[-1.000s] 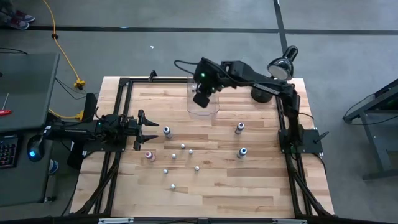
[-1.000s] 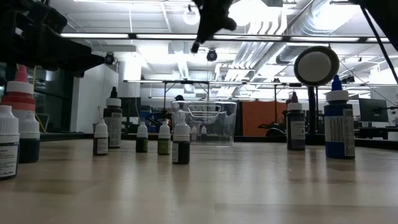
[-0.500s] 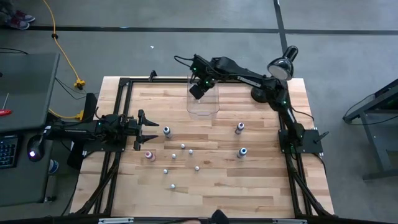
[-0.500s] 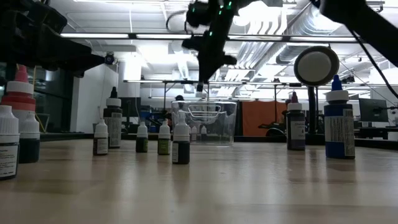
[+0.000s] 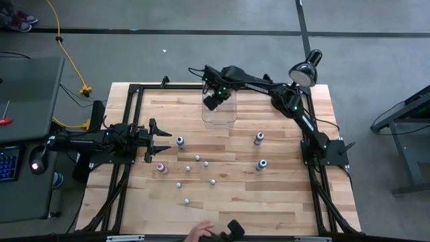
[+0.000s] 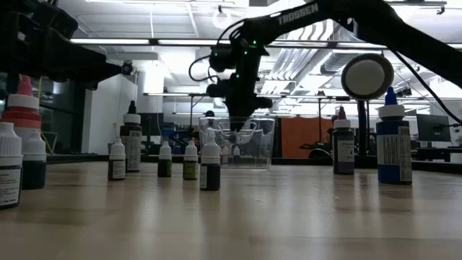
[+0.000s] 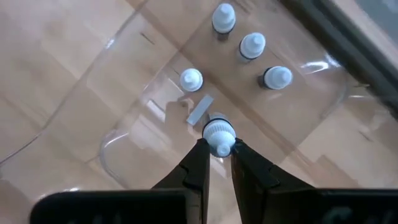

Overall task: Pick & Place food coloring
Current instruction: Put the small food coloring bottle into the transparent bin

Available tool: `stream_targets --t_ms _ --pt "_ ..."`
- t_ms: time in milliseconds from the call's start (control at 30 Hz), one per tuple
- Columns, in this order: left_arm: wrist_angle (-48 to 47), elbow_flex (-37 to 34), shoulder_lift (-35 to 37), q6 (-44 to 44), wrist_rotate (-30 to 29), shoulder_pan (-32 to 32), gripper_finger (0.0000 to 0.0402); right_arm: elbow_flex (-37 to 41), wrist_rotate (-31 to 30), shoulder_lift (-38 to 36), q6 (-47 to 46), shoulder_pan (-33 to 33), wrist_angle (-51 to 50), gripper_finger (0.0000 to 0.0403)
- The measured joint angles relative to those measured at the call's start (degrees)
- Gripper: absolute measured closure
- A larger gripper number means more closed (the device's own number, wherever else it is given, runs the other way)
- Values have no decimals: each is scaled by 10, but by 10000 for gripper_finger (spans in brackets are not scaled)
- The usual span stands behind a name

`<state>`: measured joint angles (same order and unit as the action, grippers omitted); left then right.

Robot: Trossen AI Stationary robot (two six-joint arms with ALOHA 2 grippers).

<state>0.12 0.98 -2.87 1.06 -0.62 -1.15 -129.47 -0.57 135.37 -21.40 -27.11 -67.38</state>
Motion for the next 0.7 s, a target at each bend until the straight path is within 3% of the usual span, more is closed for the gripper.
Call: stream_targets --t_ms 700 --pt "0 0 0 0 0 0 163 0 27 40 -32 -19 61 355"
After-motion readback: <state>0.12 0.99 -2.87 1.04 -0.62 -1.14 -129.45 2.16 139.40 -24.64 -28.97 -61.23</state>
